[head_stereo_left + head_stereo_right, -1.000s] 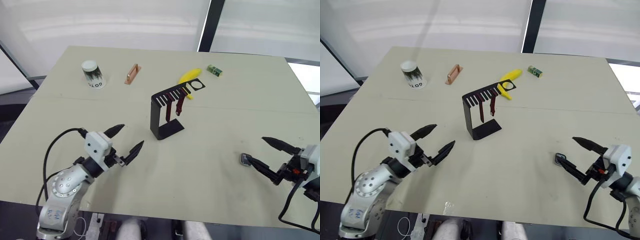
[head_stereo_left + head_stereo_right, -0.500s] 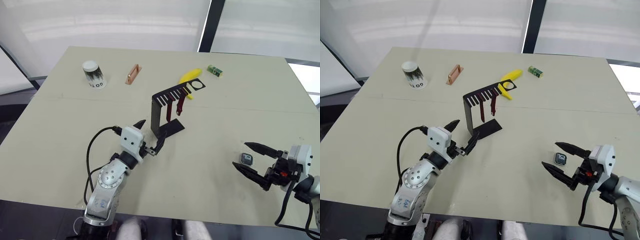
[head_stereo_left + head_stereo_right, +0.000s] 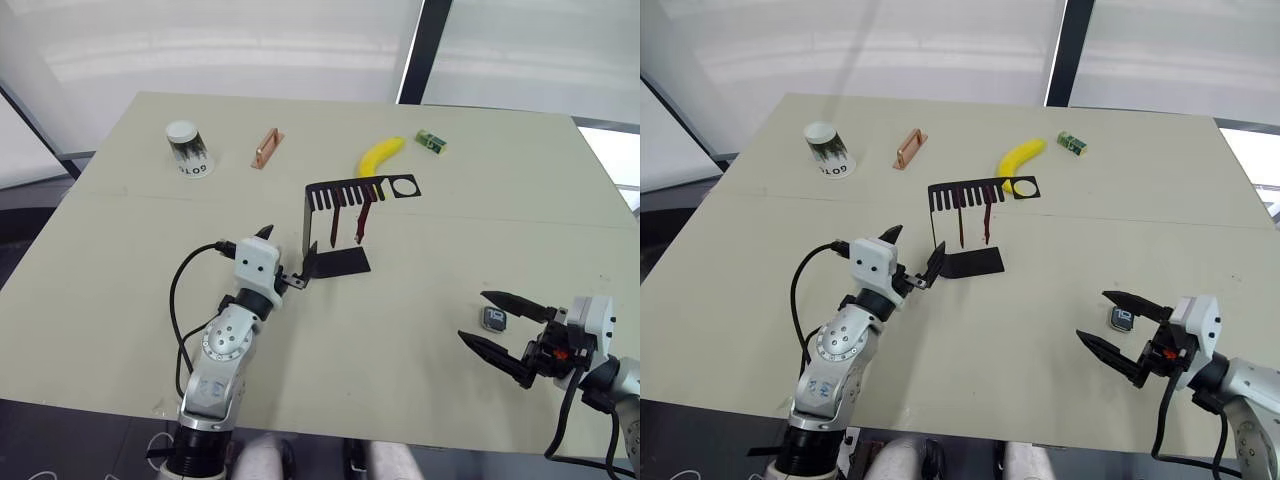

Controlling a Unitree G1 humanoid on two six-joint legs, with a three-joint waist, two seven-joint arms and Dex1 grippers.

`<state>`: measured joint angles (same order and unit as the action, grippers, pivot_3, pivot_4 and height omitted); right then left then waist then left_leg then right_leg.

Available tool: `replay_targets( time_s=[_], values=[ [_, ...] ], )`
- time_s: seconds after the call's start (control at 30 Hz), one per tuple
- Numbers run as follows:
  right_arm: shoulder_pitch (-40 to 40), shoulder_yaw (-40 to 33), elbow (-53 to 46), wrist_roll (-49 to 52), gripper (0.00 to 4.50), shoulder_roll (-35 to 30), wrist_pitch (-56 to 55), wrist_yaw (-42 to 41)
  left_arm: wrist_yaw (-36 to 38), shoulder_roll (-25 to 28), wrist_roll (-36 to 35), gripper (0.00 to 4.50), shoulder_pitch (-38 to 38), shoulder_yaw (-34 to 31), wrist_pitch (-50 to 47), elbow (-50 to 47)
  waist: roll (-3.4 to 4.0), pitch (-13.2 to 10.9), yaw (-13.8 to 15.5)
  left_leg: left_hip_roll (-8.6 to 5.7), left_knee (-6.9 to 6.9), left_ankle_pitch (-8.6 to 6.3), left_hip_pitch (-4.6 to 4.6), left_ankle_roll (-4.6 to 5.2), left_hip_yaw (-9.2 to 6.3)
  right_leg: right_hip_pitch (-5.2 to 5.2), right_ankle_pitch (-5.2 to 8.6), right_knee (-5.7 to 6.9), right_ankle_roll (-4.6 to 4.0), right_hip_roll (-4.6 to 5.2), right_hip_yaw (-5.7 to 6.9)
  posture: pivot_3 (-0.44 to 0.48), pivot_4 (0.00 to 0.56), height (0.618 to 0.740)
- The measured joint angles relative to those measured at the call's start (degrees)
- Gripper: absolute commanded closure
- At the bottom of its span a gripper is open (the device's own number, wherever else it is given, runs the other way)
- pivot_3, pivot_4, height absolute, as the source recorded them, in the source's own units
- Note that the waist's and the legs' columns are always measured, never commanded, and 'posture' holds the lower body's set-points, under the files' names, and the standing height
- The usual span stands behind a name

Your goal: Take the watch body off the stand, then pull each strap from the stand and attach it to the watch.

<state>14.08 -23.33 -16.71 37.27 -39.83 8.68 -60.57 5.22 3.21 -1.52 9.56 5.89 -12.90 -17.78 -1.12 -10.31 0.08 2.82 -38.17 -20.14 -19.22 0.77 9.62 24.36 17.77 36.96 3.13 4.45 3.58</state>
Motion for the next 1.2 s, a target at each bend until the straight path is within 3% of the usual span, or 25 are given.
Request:
replay_targets(
  time_s=[0.47, 0.57, 0.83, 1.07, 1.2],
  values=[
    [-0.1, 0.5, -1.0, 0.0, 0.04, 0.1, 0.2, 0.5, -5.8, -4.8, 4.2, 0.00, 4.4, 1.8, -1.3, 5.7, -0.03, 0.0, 0.0, 0.00, -0.01, 0.01, 0.00, 0.00, -0.01, 0.00, 0.00, 0.01, 0.01, -0.01, 0.03, 0.000, 0.150, 0.725],
    [0.2, 0.4, -1.1, 0.0, 0.00, 0.4, 0.2, 1.1, -6.7, -5.3, 4.5, 0.79, 4.5, 1.8, -1.4, 6.4, -0.04, 0.0, 0.1, -0.01, -0.02, 0.01, -0.01, 0.00, -0.01, 0.00, 0.00, 0.01, 0.00, 0.00, 0.03, 0.000, 0.150, 0.725],
    [3.8, 0.3, -1.8, -0.1, 0.00, 2.2, 0.1, 1.8, -6.8, -5.8, 5.1, 4.45, 6.4, 2.2, -1.2, 7.6, -0.04, 0.0, 0.1, 0.00, -0.02, 0.02, -0.01, 0.00, -0.01, 0.00, 0.00, 0.01, 0.01, 0.00, 0.03, 0.000, 0.150, 0.725],
    [5.0, 0.4, -3.1, -0.2, 0.00, 3.7, 0.1, 2.9, -6.3, -5.8, 5.4, 4.45, 6.5, 2.7, -0.9, 7.7, -0.04, 0.0, 0.1, -0.01, -0.01, 0.02, -0.01, -0.01, -0.02, 0.00, 0.00, 0.01, 0.00, 0.00, 0.04, 0.000, 0.150, 0.725],
    [3.1, 3.0, -7.4, -1.1, 0.00, 8.6, 1.1, 9.8, -6.4, -5.6, 5.6, 4.45, 6.5, 2.4, -1.3, 7.4, -0.03, 0.0, -0.2, 0.00, -0.02, 0.03, 0.00, -0.04, -0.02, 0.00, 0.00, 0.04, 0.00, 0.00, 0.02, 0.000, 0.150, 0.725]
  ],
)
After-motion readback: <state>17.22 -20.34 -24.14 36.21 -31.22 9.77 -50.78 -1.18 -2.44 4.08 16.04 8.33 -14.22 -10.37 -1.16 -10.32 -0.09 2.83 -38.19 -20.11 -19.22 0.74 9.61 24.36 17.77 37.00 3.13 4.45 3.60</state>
